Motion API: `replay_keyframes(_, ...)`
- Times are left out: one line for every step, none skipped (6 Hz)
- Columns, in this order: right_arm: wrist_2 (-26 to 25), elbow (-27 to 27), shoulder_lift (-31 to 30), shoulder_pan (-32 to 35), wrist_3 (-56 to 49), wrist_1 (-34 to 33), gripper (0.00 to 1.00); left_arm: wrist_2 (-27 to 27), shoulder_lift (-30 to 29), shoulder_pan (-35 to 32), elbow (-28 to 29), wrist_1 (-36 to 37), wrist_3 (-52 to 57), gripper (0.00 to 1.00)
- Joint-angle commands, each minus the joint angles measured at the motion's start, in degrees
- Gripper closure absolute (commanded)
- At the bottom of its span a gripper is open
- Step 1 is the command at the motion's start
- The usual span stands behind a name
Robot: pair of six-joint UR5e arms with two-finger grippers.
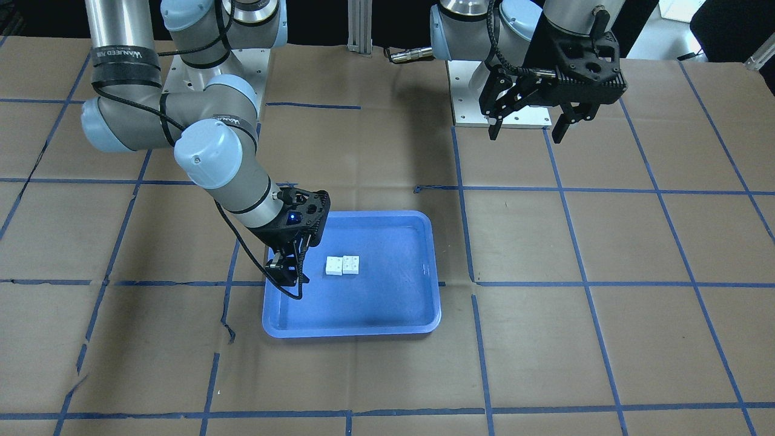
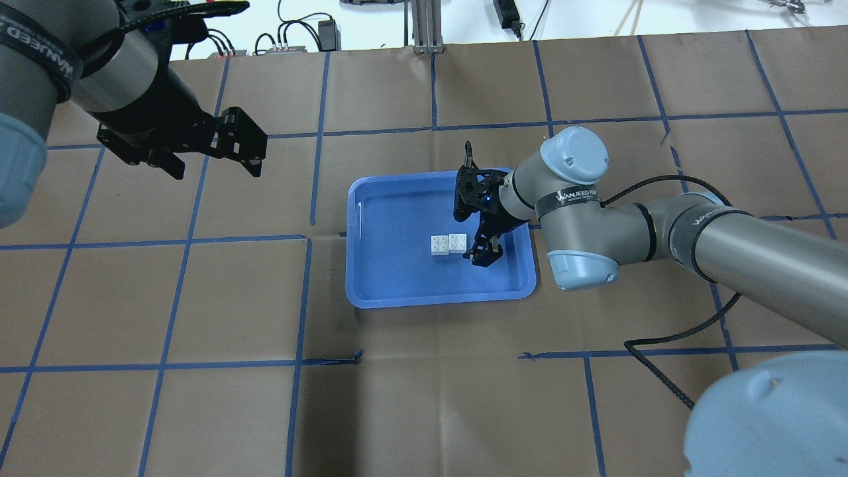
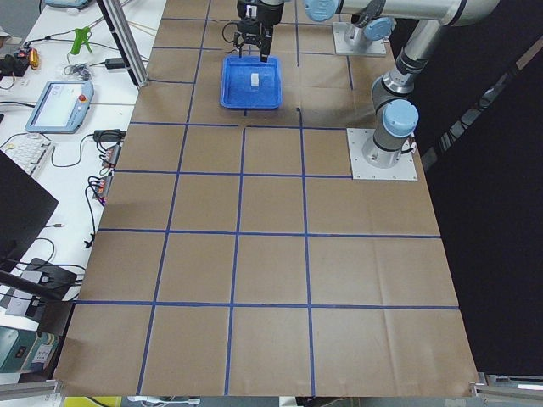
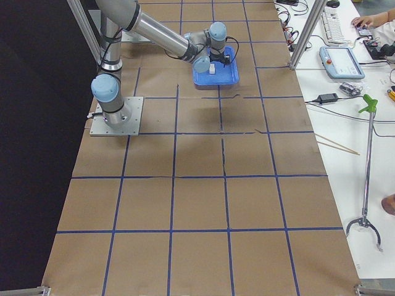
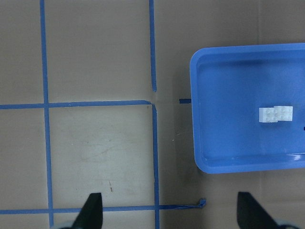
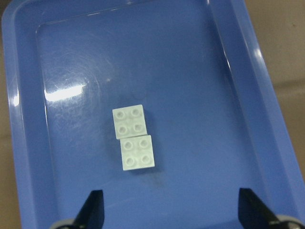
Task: Assemble white blocks and place on blue tray
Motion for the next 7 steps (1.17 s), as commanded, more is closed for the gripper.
replay_keyframes(-4.45,-7.91,-2.79,-1.0,2.83,14.28,0.0,0.0,0.0,0.0,0.0,0.0,0.0,0.01)
replay_keyframes(-7.07,-11.08,-5.07,-2.23,6.06,20.61,0.0,0.0,0.0,0.0,0.0,0.0,0.0,0.01)
replay_keyframes(-8.84,-12.85,-6.66,-3.81,9.4,24.16,0.0,0.0,0.0,0.0,0.0,0.0,0.0,0.01)
replay_keyframes(-10.77,-15.48,-8.67,-6.26,17.87,28.89,0.0,0.0,0.0,0.0,0.0,0.0,0.0,0.01)
replay_keyframes(-13.31,-17.08,-9.91,-6.54,31.18,31.72,0.0,0.0,0.0,0.0,0.09,0.0,0.0,0.01)
replay_keyframes(-16.3,-18.83,-11.32,-6.55,43.67,34.36,0.0,0.0,0.0,0.0,0.0,0.0,0.0,0.01)
replay_keyframes(-16.33,-21.2,-13.16,-6.98,57.37,42.31,0.0,0.0,0.0,0.0,0.09,0.0,0.0,0.01)
